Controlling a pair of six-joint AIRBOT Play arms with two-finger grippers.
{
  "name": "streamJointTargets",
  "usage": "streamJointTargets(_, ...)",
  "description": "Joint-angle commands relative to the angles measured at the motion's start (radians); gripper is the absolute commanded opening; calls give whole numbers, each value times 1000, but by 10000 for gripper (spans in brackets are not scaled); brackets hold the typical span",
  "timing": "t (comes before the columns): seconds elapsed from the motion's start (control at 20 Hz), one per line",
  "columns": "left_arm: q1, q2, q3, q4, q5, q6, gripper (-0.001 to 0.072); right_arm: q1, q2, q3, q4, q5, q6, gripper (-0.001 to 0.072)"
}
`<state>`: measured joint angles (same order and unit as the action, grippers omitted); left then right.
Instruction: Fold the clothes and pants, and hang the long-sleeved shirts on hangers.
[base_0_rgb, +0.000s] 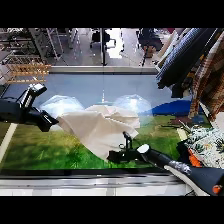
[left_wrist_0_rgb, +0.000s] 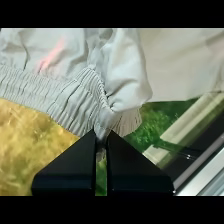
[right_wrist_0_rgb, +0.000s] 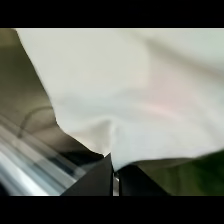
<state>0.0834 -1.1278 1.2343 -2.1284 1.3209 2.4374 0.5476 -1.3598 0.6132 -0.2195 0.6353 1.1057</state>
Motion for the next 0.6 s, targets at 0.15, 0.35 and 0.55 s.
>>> streamJointTargets(0.15,2,99,135,-51,146,-32,17,-80,565,139,-637,151,393,12)
streamJointTargets(0.35,0,201,365,-102,214,-28,17,-143,886,419,-852,128,475,12)
streamJointTargets(0.55,0,333,585,-102,218,-21,17,-151,958,745,-866,47,387,12)
